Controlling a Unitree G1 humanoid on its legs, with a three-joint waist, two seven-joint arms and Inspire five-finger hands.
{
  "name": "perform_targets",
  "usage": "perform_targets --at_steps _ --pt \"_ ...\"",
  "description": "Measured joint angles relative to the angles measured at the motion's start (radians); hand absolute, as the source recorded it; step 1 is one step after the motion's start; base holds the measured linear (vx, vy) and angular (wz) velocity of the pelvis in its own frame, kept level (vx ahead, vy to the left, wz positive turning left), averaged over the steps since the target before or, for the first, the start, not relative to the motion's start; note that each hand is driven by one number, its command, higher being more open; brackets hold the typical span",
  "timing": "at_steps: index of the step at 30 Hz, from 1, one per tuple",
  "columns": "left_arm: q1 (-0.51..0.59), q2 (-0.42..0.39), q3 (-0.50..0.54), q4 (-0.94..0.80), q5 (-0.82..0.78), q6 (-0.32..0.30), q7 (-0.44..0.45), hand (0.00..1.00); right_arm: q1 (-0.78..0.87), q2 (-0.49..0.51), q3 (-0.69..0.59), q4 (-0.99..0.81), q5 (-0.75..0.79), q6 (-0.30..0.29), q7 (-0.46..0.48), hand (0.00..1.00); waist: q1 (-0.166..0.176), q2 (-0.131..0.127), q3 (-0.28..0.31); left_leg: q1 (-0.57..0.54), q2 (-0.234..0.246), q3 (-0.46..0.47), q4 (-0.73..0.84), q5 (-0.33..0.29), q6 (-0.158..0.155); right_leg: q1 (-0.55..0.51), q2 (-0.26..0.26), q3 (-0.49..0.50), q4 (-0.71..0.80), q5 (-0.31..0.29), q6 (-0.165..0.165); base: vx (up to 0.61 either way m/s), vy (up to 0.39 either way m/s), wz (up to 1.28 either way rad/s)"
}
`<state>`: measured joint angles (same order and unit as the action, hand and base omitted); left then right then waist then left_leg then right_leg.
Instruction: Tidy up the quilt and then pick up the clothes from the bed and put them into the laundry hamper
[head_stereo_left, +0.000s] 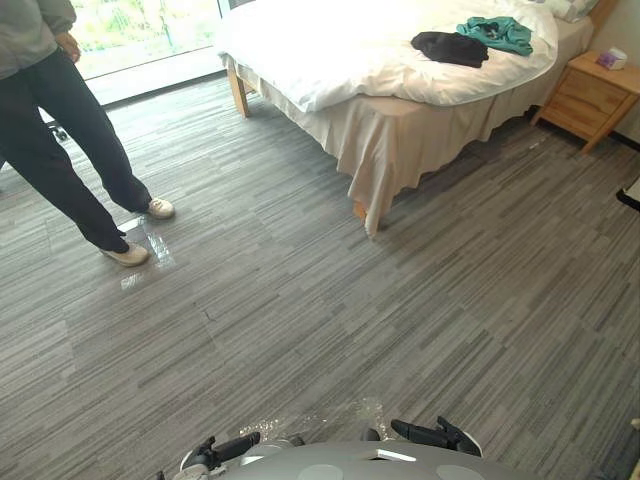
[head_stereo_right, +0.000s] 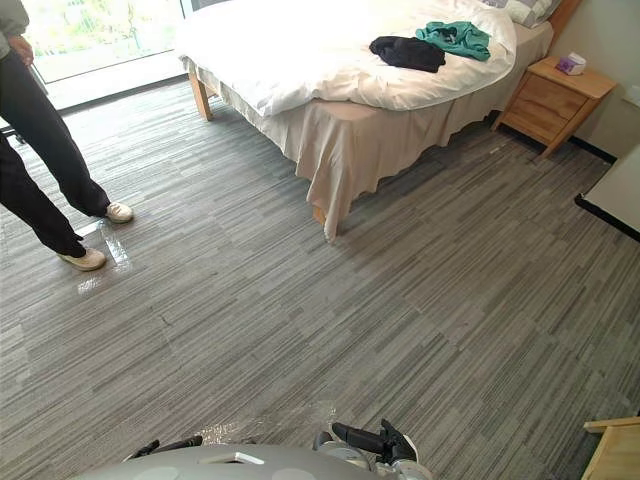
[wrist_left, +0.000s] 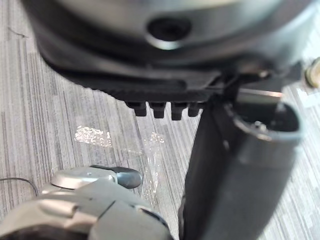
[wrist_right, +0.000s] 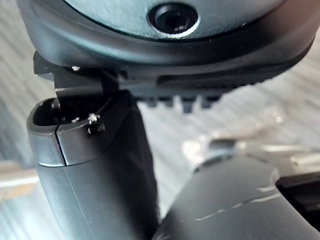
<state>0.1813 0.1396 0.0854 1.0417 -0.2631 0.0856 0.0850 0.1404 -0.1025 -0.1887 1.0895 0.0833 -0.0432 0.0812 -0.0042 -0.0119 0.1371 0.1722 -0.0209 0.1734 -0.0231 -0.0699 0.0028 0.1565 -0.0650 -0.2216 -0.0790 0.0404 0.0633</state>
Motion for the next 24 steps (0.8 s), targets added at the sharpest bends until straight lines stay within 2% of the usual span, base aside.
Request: perform_targets --at_steps 7,12,17,24 --pt "-0.017 0.002 0.0 0.001 0.003 0.0 -0.001 1.0 -0.005 0.014 -0.008 -0.002 0.0 -0.002 -0.003 1.0 0.0 -0.016 0.016 0.011 -0.004 0.016 -0.005 0.003 0.005 -0.002 -0.004 -0.001 -0.006 0.0 0.001 -0.08 -0.011 -0.07" --pt "-0.018 0.002 -0.002 0.001 0.003 -0.003 -0.002 1.0 -0.003 0.016 -0.015 -0.002 0.001 -0.007 -0.002 1.0 -0.002 -0.016 0.016 0.013 -0.004 0.014 -0.026 0.014 0.007 -0.009 -0.002 -0.008 -0.006 0.0 0.001 -0.06 -0.02 0.03" --pt "-0.018 0.005 -0.016 0.008 0.004 -0.049 -0.041 1.0 0.001 0.018 -0.017 -0.002 0.001 -0.027 -0.002 1.0 -0.002 -0.017 0.017 0.013 -0.004 0.016 -0.037 0.022 0.014 -0.015 -0.002 -0.007 -0.006 0.0 0.0 0.0 0.0 0.0" --pt "-0.02 0.011 -0.035 0.007 0.002 -0.035 -0.022 1.0 0.001 0.02 -0.021 -0.002 0.003 -0.033 -0.003 1.0 -0.004 -0.018 0.017 0.017 -0.006 0.015 -0.051 0.023 0.014 -0.014 -0.002 -0.017 -0.006 0.001 0.0 0.0 0.0 0.0"
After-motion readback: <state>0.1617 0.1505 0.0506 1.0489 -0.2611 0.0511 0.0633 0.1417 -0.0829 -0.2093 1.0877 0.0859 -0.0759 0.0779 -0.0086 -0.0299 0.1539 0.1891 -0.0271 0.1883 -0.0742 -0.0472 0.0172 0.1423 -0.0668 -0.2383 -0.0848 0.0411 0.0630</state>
